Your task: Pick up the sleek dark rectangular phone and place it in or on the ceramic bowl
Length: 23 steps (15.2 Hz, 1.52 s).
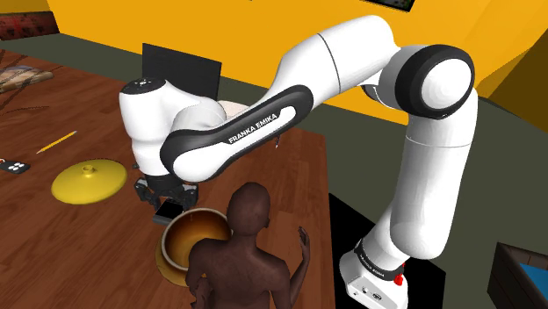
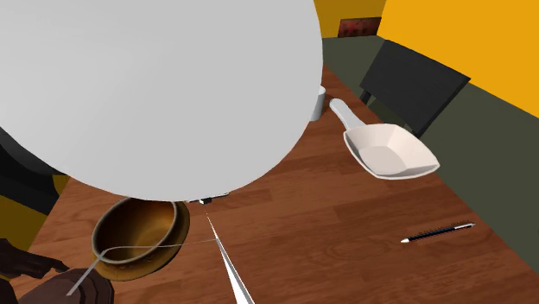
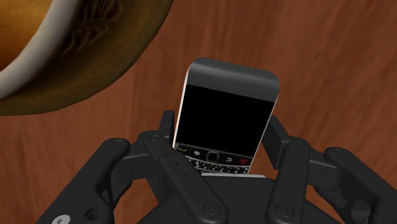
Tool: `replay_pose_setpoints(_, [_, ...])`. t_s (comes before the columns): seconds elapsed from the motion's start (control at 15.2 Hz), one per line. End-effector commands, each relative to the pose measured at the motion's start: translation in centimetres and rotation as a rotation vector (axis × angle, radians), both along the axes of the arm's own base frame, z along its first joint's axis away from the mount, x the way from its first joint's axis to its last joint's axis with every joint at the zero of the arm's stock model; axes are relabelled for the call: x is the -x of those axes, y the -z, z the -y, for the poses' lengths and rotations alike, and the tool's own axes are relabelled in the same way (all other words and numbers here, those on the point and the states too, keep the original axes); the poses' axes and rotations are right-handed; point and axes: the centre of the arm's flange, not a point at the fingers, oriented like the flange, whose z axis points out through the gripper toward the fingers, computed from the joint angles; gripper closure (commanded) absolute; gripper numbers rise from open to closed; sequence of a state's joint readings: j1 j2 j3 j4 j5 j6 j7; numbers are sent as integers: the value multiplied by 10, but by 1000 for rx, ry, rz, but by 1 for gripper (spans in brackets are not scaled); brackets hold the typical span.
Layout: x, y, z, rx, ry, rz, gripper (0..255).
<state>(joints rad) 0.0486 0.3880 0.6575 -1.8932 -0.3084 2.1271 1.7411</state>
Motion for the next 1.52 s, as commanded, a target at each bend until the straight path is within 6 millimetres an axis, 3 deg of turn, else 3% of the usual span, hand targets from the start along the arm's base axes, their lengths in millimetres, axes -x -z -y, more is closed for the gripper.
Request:
replay_pose_setpoints(0.0, [0,1,0,1,0,-2,255])
replay_pose_setpoints(0.2, [0,1,0,1,0,-2,255])
replay_pose_setpoints(1.45, [0,-99,0,1,0,-2,255])
